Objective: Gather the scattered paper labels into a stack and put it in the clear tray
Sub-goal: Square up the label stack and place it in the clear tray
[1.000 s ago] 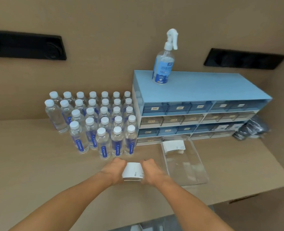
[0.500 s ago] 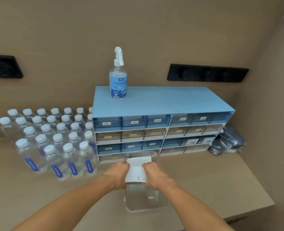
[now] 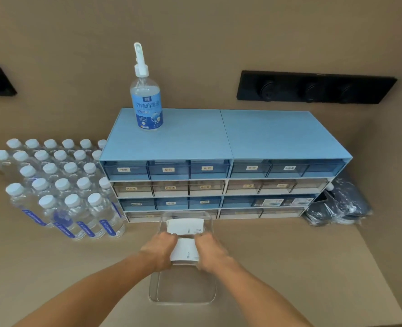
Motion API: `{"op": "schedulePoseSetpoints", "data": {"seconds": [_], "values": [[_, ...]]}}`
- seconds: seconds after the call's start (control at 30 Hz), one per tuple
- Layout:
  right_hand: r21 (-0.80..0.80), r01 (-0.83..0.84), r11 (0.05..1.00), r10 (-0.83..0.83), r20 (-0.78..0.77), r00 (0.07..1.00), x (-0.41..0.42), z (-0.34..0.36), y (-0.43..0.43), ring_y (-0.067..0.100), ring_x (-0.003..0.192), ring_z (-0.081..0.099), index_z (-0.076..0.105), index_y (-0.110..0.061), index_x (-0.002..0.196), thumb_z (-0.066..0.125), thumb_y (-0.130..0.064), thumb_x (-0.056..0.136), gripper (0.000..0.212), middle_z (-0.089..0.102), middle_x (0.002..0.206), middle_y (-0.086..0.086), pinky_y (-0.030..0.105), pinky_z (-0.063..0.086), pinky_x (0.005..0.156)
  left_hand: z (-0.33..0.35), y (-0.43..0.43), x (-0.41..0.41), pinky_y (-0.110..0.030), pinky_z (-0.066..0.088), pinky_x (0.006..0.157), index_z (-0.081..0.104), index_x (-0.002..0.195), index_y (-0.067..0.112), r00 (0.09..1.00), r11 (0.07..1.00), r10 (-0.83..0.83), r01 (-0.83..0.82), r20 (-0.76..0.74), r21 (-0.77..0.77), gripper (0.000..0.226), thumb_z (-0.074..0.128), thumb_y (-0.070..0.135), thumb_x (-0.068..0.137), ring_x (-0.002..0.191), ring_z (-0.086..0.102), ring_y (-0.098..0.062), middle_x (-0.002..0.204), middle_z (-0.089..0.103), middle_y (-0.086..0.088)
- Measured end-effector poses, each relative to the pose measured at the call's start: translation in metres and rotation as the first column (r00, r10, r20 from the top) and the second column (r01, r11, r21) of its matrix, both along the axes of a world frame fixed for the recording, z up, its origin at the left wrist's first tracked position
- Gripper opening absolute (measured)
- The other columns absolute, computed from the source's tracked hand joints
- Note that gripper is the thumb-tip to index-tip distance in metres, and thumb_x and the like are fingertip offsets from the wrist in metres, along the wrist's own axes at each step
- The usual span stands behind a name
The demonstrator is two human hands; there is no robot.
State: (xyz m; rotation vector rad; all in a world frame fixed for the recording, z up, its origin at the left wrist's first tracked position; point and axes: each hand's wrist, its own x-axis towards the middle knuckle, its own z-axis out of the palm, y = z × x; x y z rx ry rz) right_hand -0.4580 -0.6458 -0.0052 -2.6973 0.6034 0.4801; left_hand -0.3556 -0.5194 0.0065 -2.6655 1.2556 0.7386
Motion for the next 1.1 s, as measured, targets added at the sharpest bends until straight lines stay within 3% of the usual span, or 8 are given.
{"op": "schedulePoseSetpoints", "data": {"seconds": [0.23, 0.57, 0.8, 1.1], "values": [[-0.090, -0.042, 0.995, 0.035, -0.079, 0.996, 0.017, -0.016, -0.003, 0.035, 0.118, 0.054, 0.050, -0.002, 0.129, 0.074, -0.001, 0.077, 0.057, 0.055, 0.125, 0.019, 0.041, 0.053, 0.095, -0.017, -0.011, 0.006, -0.036, 0.049, 0.100, 0.047, 0.130, 0.009, 0.999, 0.998, -0.030, 0.030, 0.010, 0.053, 0.056, 0.073, 0.016, 0.081, 0.121, 0.053, -0.030, 0.130, 0.055, -0.014], [-0.246, -0.178, 0.953, 0.140, -0.163, 0.977, 0.029, -0.047, 0.003, 0.031, 0.120, 0.054, 0.055, -0.004, 0.123, 0.069, -0.006, 0.081, 0.045, 0.062, 0.125, 0.017, 0.038, 0.045, 0.098, -0.051, -0.024, 0.001, -0.038, 0.048, 0.100, 0.049, 0.132, 0.002, 0.986, 0.968, -0.100, 0.065, 0.135, 0.241, 0.052, 0.067, -0.004, 0.084, 0.125, 0.050, -0.030, 0.130, 0.056, -0.014], [-0.290, -0.225, 0.930, 0.187, -0.152, 0.970, 0.030, -0.049, 0.000, 0.030, 0.121, 0.047, 0.056, -0.005, 0.119, 0.068, -0.009, 0.081, 0.040, 0.064, 0.121, 0.014, 0.037, 0.041, 0.102, -0.056, -0.027, 0.004, -0.036, 0.040, 0.103, 0.057, 0.124, 0.005, 0.940, 0.936, -0.260, 0.189, 0.220, 0.297, 0.042, 0.066, 0.003, 0.083, 0.120, 0.051, -0.029, 0.121, 0.061, -0.010], [-0.281, -0.228, 0.932, 0.181, -0.183, 0.966, 0.032, -0.042, 0.004, 0.031, 0.123, 0.047, 0.052, -0.004, 0.123, 0.075, -0.012, 0.076, 0.053, 0.061, 0.124, 0.015, 0.038, 0.041, 0.102, -0.058, -0.027, 0.001, -0.039, 0.039, 0.104, 0.054, 0.126, 0.003, 0.936, 0.935, -0.260, 0.182, 0.238, 0.306, 0.042, 0.064, 0.003, 0.085, 0.119, 0.050, -0.031, 0.122, 0.059, -0.012]]}}
